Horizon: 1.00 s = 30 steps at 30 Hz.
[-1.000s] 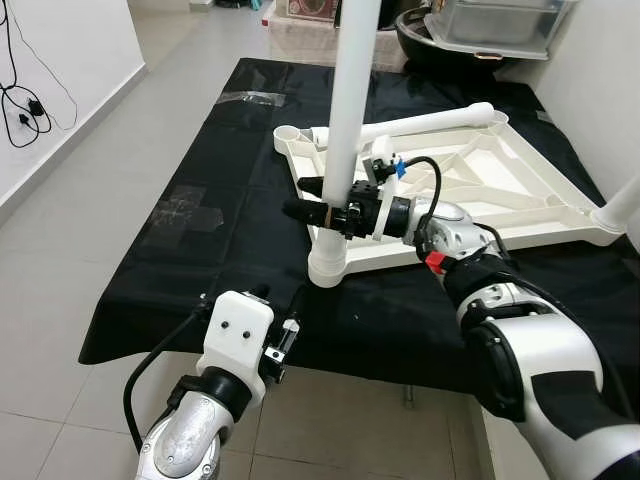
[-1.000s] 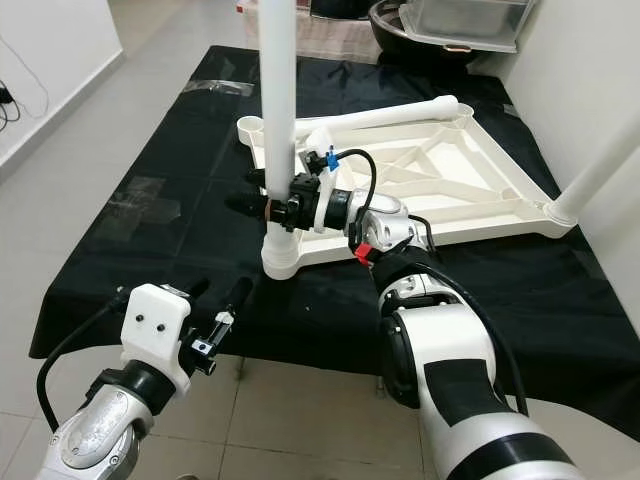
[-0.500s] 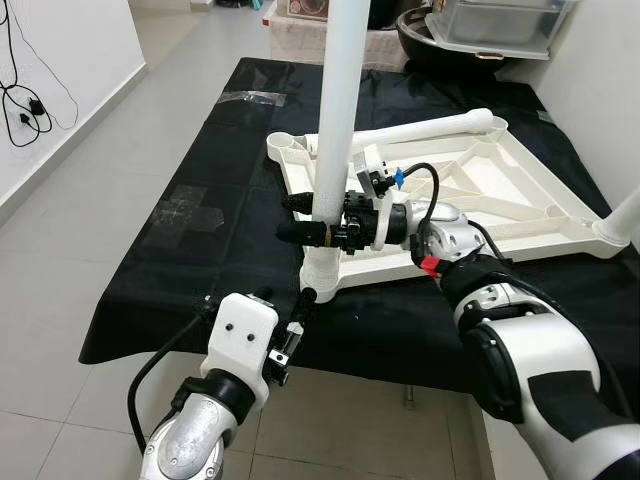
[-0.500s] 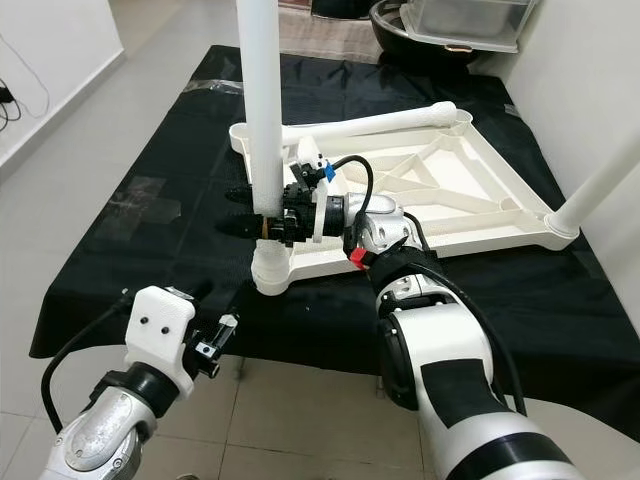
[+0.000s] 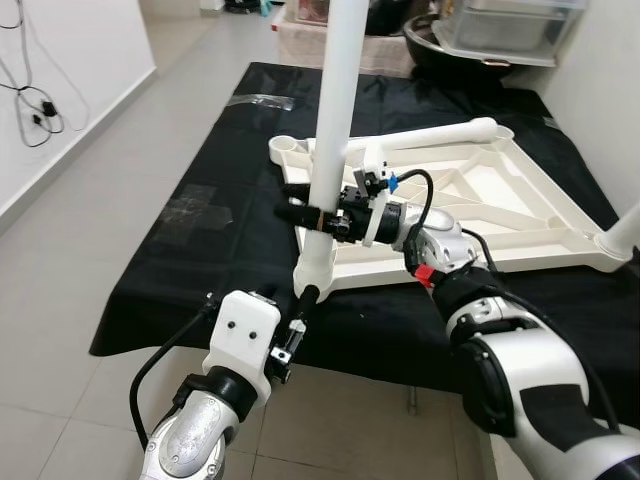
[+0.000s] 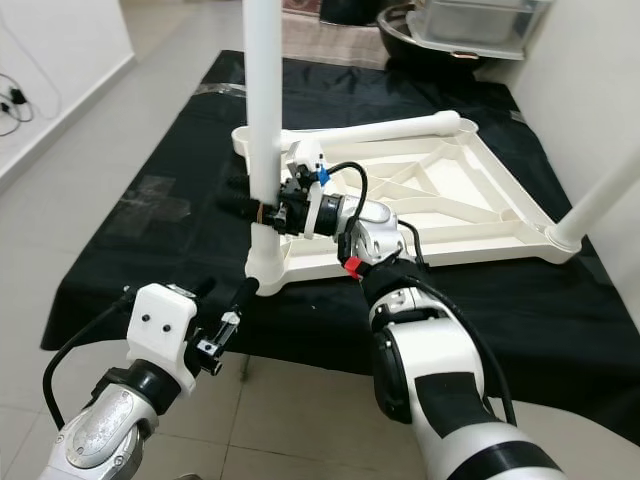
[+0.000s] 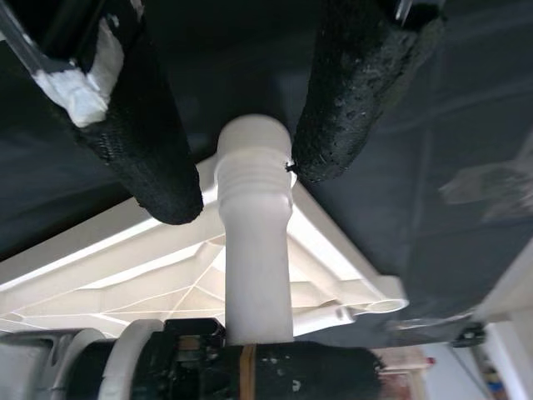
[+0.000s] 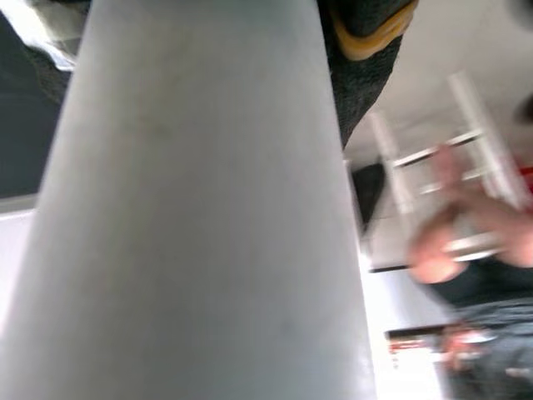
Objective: Building children table
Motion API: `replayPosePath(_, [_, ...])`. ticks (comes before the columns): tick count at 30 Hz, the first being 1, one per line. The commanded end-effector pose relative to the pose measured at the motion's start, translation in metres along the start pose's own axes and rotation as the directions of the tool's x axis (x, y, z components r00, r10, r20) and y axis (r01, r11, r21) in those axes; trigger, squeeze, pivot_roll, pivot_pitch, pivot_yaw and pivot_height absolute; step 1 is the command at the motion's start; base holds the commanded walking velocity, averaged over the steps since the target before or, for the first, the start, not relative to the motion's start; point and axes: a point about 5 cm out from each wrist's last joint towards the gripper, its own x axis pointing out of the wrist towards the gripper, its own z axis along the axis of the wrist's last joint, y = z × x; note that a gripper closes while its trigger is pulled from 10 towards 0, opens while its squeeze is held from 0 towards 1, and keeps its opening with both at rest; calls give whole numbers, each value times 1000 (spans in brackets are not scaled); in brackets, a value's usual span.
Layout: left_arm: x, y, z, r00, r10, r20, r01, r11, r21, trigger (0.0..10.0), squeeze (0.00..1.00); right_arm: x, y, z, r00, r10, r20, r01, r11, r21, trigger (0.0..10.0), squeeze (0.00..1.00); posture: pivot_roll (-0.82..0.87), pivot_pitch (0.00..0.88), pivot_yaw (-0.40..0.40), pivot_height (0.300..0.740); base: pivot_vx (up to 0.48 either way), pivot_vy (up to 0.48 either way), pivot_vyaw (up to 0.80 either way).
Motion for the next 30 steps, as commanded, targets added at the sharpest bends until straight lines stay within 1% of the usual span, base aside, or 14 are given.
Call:
replayPosePath(1, [1, 1, -2, 1000, -5, -4, 5, 1000, 6, 10000, 0, -13, -14, 0, 975, -212, 60, 211, 977, 15, 0, 0, 174, 93, -76, 740, 0, 0, 0])
replayPosePath(3, [1, 1, -2, 1000, -8, -3, 8, 1000, 7, 10000, 0, -27, -29, 0, 851, -518, 86, 522, 853, -31, 0, 0, 168, 93, -73, 740, 0, 0, 0])
replayPosePath(5, [1, 1, -2, 1000, -8, -3, 8, 1000, 7, 10000, 0, -27, -29, 0, 851, -518, 86, 522, 853, -31, 0, 0, 168, 93, -73, 740, 0, 0, 0])
replayPosePath(7, [3, 0, -3, 1000, -13, -5, 13, 1000, 7, 10000, 0, -52, -36, -2, 615, -775, 144, 788, 613, -58, 0, 0, 164, 98, -70, 740, 0, 0, 0])
replayPosePath(8, [3, 0, -3, 1000, -17, -4, 17, 1000, 9, 10000, 0, -60, -32, -4, 520, -840, 157, 853, 519, -50, 0, 0, 161, 97, -71, 740, 0, 0, 0])
replayPosePath(9, [3, 0, -3, 1000, -17, -4, 17, 1000, 9, 10000, 0, -60, -32, -4, 520, -840, 157, 853, 519, -50, 0, 0, 161, 97, -71, 740, 0, 0, 0])
replayPosePath(11, [4, 0, -3, 1000, -19, -3, 19, 1000, 10, 10000, 0, -65, -25, -6, 417, -895, 160, 909, 415, -43, 0, 0, 160, 100, -70, 740, 0, 0, 0])
replayPosePath(16, [6, 1, -2, 1000, -18, 0, 18, 1000, 11, 10000, 0, -59, -12, -10, 256, -961, 103, 967, 255, -25, 0, 0, 160, 104, -70, 740, 0, 0, 0])
replayPosePath(20, [7, 1, -2, 1000, -15, 2, 15, 1000, 10, 10000, 0, -48, -8, -11, 202, -978, 51, 979, 203, 1, 0, 0, 162, 104, -73, 740, 0, 0, 0])
replayPosePath(22, [7, 2, -3, 1000, -11, 1, 11, 1000, 14, 10000, 0, -43, -2, -8, 143, -989, 21, 990, 144, 7, 0, 0, 160, 105, -72, 740, 0, 0, 0])
replayPosePath(23, [7, 2, -3, 1000, -11, 1, 11, 1000, 14, 10000, 0, -43, -2, -8, 143, -989, 21, 990, 144, 7, 0, 0, 160, 105, -72, 740, 0, 0, 0])
replayPosePath(24, [7, 2, -3, 1000, -10, 1, 10, 1000, 14, 10000, 0, -41, -1, -7, 139, -990, 16, 990, 139, 16, 10000, 0, 160, 105, -72, 740, 0, 0, 0])
replayPosePath(28, [7, 3, -3, 1000, -8, 0, 8, 1000, 9, 10000, 0, -28, 6, -3, 218, -976, 25, 973, 219, 67, 10000, 0, 157, 106, -73, 740, 0, 0, 0])
replayPosePath(30, [7, 3, -4, 1000, -8, -2, 8, 1000, 10, 10000, 0, -28, 8, -2, 212, -977, 28, 972, 214, 100, 10000, 0, 157, 105, -73, 740, 0, 0, 0])
